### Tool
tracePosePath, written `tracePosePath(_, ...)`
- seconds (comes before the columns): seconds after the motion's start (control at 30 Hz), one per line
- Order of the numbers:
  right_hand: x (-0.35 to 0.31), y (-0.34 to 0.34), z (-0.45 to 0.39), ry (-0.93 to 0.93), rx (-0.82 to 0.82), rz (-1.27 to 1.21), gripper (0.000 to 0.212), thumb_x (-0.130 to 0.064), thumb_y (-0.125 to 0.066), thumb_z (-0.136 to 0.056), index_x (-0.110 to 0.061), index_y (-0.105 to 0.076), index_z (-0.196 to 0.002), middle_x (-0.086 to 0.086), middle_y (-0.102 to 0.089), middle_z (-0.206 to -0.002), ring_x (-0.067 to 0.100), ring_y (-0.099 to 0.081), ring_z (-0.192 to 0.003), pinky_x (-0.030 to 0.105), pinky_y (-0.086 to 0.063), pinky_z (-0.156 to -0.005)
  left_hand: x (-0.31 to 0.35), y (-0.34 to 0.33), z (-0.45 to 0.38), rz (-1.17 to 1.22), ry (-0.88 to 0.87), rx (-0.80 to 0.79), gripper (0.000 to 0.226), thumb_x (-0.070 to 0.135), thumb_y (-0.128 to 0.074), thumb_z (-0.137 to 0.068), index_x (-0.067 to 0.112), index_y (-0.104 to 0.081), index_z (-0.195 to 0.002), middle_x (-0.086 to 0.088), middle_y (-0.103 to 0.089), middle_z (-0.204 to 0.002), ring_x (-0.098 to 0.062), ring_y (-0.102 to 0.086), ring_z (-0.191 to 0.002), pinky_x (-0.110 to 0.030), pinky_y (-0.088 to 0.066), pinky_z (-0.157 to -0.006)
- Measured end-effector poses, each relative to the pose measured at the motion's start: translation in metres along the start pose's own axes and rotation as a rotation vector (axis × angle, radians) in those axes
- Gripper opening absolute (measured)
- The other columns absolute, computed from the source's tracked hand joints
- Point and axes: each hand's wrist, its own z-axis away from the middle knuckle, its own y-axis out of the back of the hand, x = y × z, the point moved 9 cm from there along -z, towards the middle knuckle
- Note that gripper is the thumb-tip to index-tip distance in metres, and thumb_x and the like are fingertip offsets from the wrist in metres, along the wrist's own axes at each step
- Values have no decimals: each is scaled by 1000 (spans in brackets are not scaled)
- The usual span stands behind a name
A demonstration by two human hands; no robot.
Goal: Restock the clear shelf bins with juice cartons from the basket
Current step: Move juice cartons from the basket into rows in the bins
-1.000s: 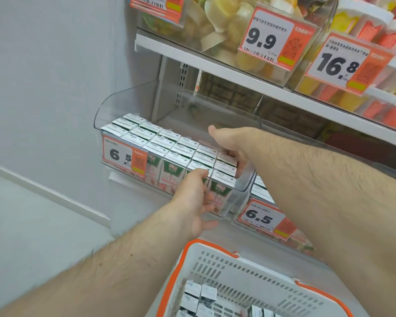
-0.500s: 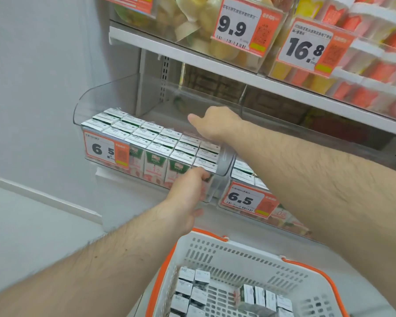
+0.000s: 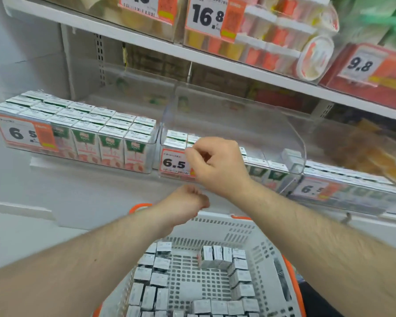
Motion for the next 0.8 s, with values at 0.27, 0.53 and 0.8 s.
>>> tracePosePath(0.27, 150, -43, 157, -518, -413, 127, 42, -27, -53, -92, -18, -41, -52, -1, -40, -49, 19, -39, -52, 36, -32, -53, -21, -52, -23, -253, 15, -105, 5, 14, -60, -85, 14, -56, -82, -8, -52, -81, -22, -45, -75, -31, -36, -69)
tracePosePath(0.53, 248, -135, 303, -808, -1009, 358, 54, -45, -57, -89, -18, -47, -135, 9, -53, -131, 30, -49, -121, 39, -45, -98, -47, -57, -56, -291, 100, -146, 2, 17, -60, -88, 18, -59, -86, -8, -51, -88, -20, -46, -79, -34, -40, -72)
tracePosePath(0.8, 254, -197, 323, -365, -1235, 630, 68, -45, -54, -95, -22, -20, -149, 9, -34, -150, 34, -31, -136, 48, -30, -108, -67, -57, -75, -334, 171, -189, 14, 16, -58, -90, 7, -67, -95, -6, -61, -82, -14, -48, -62, -28, -44, -60)
